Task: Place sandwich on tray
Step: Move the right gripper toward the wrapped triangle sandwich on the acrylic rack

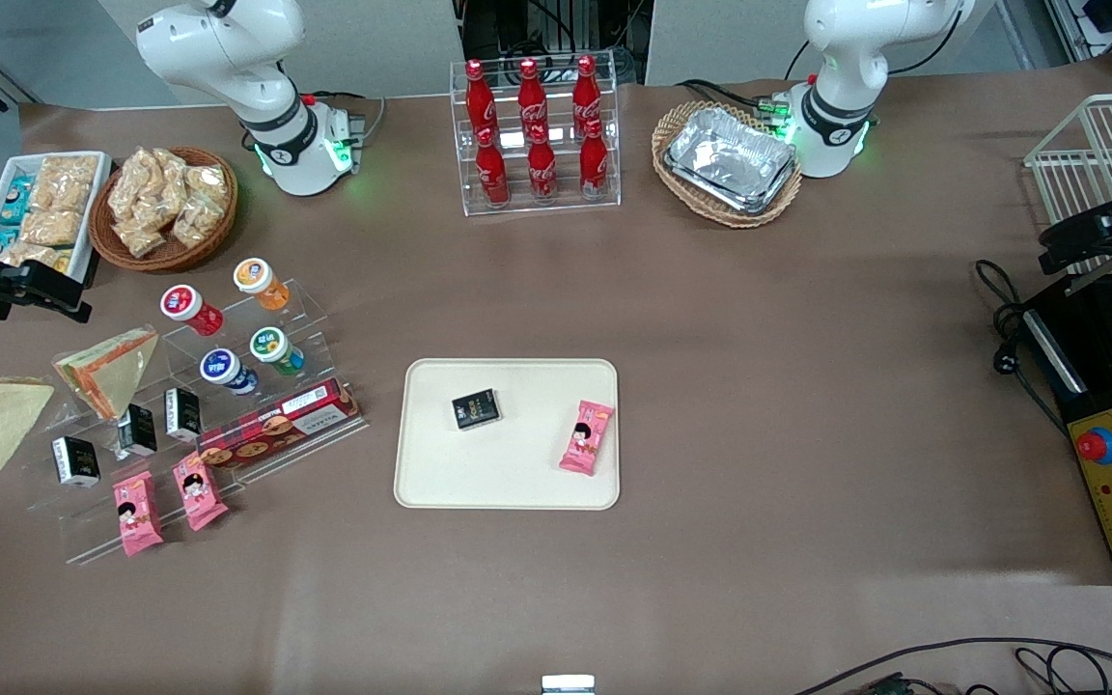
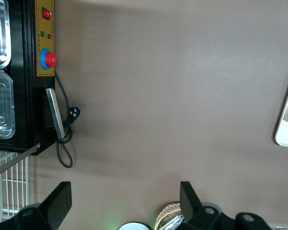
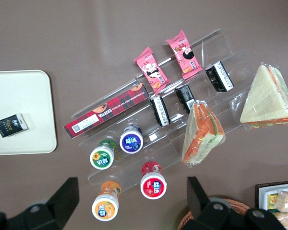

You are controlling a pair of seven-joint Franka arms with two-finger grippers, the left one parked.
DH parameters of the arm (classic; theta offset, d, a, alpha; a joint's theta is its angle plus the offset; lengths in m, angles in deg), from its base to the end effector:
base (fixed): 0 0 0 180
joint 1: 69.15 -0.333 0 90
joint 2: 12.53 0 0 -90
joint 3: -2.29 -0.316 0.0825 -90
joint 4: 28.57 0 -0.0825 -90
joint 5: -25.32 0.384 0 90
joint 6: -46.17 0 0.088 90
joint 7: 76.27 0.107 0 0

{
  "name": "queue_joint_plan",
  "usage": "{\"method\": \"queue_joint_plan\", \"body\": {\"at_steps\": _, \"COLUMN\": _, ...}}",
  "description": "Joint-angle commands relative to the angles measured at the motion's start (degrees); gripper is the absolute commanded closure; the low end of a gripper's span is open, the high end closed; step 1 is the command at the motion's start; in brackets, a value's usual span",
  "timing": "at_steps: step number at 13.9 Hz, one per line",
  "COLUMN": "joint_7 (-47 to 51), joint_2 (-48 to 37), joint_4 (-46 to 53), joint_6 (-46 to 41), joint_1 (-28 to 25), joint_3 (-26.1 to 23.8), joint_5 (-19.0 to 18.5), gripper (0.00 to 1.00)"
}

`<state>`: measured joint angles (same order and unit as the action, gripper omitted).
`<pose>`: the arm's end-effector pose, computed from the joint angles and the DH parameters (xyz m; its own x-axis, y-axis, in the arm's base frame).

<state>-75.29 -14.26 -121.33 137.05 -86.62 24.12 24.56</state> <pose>0.5448 -0.0461 0.6185 0.9957 -0.0927 -0.0047 -0.0926 -0.9957 0.0021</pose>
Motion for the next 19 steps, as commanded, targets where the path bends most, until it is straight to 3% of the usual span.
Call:
{"method": "queue_joint_plan", "body": {"at_steps": 1, "joint_7": -0.19, "joint_2": -0.38, "joint_4": 0.12, "joint_6": 0.70, "joint_1": -0.11, "joint_3": 0.06, "joint_5": 1.11, "gripper": 0.00}}
{"method": "queue_joint_plan", "body": {"at_steps": 9, "joint_7": 0.43, "joint_2": 0.06, "joint_4": 0.20, "joint_6": 1.48, "joint_1": 0.16, "joint_3": 0.41, "joint_5": -0.99, "gripper": 0.00}}
{"method": "queue_joint_plan", "body": {"at_steps": 12, "joint_7": 1.13, "joint_2": 0.33, "joint_4": 0.38, "joint_6": 1.75, "joint_1": 0.16, "joint_3": 4.88, "joint_5": -2.40, "gripper": 0.00}}
{"method": "queue_joint_plan", "body": {"at_steps": 19, "joint_7": 1.22, "joint_2": 1.29, "joint_4": -0.06, "joint_6": 6.32, "joint_1": 0.24, "joint_3": 16.66, "joint_5": -1.79, "gripper": 0.00}}
